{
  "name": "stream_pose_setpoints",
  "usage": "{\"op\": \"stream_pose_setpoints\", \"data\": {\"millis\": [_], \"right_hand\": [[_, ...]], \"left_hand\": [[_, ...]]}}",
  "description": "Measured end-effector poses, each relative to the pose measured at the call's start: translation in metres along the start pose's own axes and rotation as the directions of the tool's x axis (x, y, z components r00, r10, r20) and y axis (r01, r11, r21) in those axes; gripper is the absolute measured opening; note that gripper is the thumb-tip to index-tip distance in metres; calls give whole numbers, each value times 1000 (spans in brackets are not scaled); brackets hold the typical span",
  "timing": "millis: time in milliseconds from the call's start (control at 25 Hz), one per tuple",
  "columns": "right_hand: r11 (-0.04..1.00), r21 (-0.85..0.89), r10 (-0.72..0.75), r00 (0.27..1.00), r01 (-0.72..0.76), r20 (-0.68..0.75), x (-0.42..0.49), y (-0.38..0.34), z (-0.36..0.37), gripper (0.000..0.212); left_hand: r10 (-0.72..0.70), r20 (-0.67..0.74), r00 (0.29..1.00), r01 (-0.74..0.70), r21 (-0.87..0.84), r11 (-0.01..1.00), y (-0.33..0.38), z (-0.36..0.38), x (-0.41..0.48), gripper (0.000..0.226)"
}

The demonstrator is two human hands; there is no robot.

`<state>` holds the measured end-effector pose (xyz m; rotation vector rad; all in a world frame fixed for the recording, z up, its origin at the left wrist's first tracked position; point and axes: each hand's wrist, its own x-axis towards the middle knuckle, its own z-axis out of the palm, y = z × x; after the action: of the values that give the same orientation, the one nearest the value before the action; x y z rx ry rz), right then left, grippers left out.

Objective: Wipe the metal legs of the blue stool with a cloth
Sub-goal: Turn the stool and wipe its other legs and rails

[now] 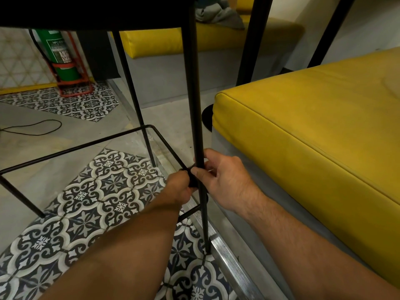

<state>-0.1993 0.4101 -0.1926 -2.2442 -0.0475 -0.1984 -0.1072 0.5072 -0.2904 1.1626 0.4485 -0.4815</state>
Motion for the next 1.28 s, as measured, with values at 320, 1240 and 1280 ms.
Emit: {"op": "stream_pose_setpoints", "data": {"millis": [320,1240,1280], "right_hand": [[999,1,47,998,-47,31,-1,-2,-2,17],[864,-388,466,798,-319,382,-59,-147,-152,25],[879,-343,458,788,-332,410,-63,-162,-169,25]], "left_hand": [[51,-86,995,-28,252,967,12,-4,-10,20],[-73,356,932,-309,882,355,130,35,-288,20],[-77,389,918,-340,871,355,146,50,-305,21]]}}
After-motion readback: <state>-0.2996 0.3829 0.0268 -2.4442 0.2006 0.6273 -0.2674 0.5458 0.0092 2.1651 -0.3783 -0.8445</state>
